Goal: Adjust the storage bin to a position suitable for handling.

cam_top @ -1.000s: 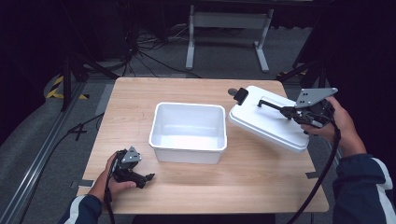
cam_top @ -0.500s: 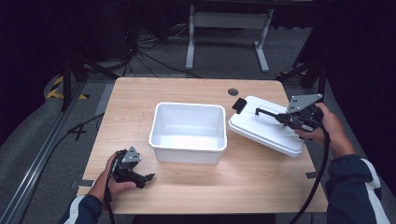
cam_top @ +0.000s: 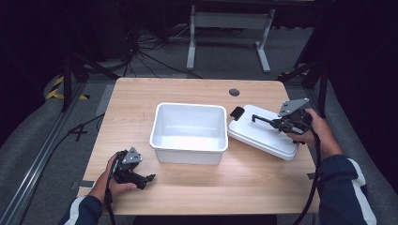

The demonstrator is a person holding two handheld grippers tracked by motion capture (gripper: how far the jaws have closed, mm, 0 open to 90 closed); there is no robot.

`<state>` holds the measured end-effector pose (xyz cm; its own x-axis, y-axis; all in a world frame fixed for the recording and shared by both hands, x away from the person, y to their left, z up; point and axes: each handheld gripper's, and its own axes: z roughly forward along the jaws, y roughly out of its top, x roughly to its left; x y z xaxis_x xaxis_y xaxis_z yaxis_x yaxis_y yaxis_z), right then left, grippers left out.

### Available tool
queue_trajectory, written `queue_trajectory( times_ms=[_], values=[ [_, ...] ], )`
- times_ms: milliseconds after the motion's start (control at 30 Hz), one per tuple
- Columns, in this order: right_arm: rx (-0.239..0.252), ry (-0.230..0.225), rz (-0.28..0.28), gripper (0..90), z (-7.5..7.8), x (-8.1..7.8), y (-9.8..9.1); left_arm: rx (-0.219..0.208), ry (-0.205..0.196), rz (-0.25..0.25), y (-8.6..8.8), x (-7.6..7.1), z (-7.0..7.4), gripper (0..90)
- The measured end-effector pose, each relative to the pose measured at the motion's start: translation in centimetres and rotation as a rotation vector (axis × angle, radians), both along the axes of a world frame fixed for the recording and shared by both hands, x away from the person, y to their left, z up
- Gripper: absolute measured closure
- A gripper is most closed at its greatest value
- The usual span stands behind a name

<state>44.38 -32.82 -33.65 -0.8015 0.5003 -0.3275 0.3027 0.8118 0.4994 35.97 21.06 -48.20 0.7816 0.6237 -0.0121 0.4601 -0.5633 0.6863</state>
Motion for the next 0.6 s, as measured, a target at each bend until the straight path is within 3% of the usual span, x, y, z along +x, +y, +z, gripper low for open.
queue_trajectory(
  times_ms=[300,600],
  values=[
    [-0.012,0.052,-0.021,84.5,-2.4,1.4,0.0,-0.001,0.001,0.000,0.0,0.0,0.0,0.6],
    [-0.026,0.082,-0.083,84.4,-4.1,2.3,-0.4,-0.001,0.001,0.000,0.0,0.0,0.0,0.6]
  ],
)
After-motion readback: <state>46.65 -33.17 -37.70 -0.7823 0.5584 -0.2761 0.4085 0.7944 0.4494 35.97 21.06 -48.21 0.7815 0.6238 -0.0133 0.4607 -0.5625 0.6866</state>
